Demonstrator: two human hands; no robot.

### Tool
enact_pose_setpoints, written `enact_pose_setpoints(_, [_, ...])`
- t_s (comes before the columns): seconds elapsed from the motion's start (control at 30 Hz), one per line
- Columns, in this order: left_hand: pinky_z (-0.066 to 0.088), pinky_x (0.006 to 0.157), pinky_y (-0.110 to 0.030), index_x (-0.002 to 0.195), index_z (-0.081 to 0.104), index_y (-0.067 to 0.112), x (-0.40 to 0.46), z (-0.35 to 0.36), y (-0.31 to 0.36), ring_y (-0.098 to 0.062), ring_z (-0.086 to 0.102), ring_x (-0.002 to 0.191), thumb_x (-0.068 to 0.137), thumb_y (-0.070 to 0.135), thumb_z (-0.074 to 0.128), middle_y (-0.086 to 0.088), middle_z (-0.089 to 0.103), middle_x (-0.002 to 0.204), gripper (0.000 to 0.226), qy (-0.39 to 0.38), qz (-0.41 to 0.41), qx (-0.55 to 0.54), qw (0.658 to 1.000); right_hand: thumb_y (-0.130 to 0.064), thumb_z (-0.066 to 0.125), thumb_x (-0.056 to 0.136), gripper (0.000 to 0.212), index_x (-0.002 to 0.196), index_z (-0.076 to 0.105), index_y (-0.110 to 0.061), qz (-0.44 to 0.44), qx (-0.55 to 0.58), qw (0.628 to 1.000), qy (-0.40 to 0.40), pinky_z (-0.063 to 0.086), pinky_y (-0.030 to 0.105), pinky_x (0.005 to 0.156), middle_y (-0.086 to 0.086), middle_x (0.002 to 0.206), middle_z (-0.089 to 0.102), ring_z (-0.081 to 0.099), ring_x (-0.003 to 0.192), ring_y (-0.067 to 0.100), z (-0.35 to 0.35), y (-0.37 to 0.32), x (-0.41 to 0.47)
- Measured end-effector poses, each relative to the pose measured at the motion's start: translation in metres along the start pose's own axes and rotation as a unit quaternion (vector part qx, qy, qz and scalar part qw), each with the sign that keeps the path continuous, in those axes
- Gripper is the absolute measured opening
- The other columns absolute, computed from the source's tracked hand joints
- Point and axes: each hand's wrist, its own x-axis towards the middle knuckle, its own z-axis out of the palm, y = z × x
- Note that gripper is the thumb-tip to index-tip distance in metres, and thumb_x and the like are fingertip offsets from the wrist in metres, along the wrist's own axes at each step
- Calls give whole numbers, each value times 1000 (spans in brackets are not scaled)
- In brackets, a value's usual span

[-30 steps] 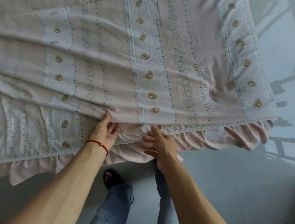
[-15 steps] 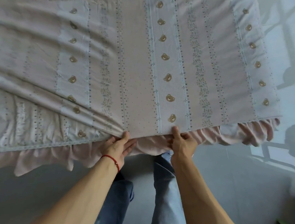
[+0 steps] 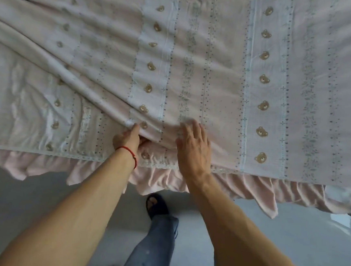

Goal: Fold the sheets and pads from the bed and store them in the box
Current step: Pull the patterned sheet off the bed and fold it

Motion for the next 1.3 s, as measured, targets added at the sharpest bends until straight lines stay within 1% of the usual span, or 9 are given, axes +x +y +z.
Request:
enact_pose_setpoints(0.1, [60, 74, -41, 125, 61, 9, 26, -9, 33, -25, 70, 101, 96, 31, 69, -13, 71, 114, 38, -43, -18, -69, 997, -2, 57, 97, 70, 158, 30, -21, 24, -56, 995, -78, 8, 46, 129, 3, 169, 19, 16, 157, 29, 20, 6, 14])
enact_pose_setpoints(0.27, [60, 65, -37, 99, 68, 6, 19, -50, 13, -27, 70, 77, 95, 10, 69, -17, 72, 101, 6, -28, -2, -32, 999, 12, 71, 75, 77, 141, 46, -19, 31, -62, 994, -84, 34, 52, 118, 6, 151, 42, 39, 139, 30, 31, 16, 31])
enact_pose_setpoints(0.6, [60, 76, -38, 121, 63, 4, 63, -78, 27, -28, 69, 97, 89, 4, 70, -19, 70, 111, 33, -145, -127, -32, 981, 17, 61, 75, 62, 130, 51, -10, 92, -123, 985, -78, 35, 52, 108, 13, 139, 46, 45, 130, 35, 48, 5, 45])
enact_pose_setpoints(0.8, [51, 102, -45, 129, 60, 14, 109, -88, 73, -27, 63, 113, 84, 35, 81, -12, 65, 124, 54, -145, -121, -122, 974, 24, 52, 71, 68, 130, 50, -9, 89, -158, 981, -67, 33, 52, 110, 14, 142, 43, 42, 131, 36, 53, 4, 45])
enact_pose_setpoints(0.97, [55, 85, -32, 133, 62, 16, 117, -116, 78, -22, 65, 108, 88, 25, 76, -9, 67, 130, 47, -150, -89, -119, 978, 22, 51, 68, 62, 123, 53, -8, 59, -130, 989, -35, 38, 57, 100, 15, 137, 47, 45, 126, 38, 55, 7, 35])
enact_pose_setpoints(1.1, [55, 93, -35, 132, 62, 12, 108, -151, 74, -22, 67, 110, 91, 30, 71, -7, 76, 112, 46, -207, -118, -152, 959, 3, 67, 75, 56, 128, 58, -10, 91, -51, 994, 12, 40, 49, 104, 6, 138, 52, 48, 129, 30, 39, -23, 19])
enact_pose_setpoints(1.2, [49, 104, -42, 122, 65, 15, 123, -175, 88, -24, 63, 119, 97, 35, 64, -6, 75, 111, 31, -238, -124, -205, 941, -9, 66, 87, 24, 109, 64, -17, 207, 48, 967, 140, 43, 32, 80, -8, 106, 64, 56, 95, 11, 42, -95, -31])
enact_pose_setpoints(1.27, [48, 105, -46, 125, 63, 16, 141, -177, 111, -26, 63, 122, 96, 32, 64, -7, 73, 117, 33, -236, -104, -223, 940, -18, 65, 90, 4, 89, 66, -15, 280, 173, 937, 119, 48, 33, 68, -3, 84, 70, 63, 74, 15, 59, -143, -50])
enact_pose_setpoints(1.3, [50, 103, -48, 128, 62, 16, 150, -176, 123, -26, 64, 120, 96, 32, 65, -7, 74, 117, 36, -233, -92, -217, 943, -27, 65, 92, 17, 85, 68, -11, 329, 272, 902, 68, 52, 35, 63, 3, 77, 72, 66, 67, 19, 72, -162, -49])
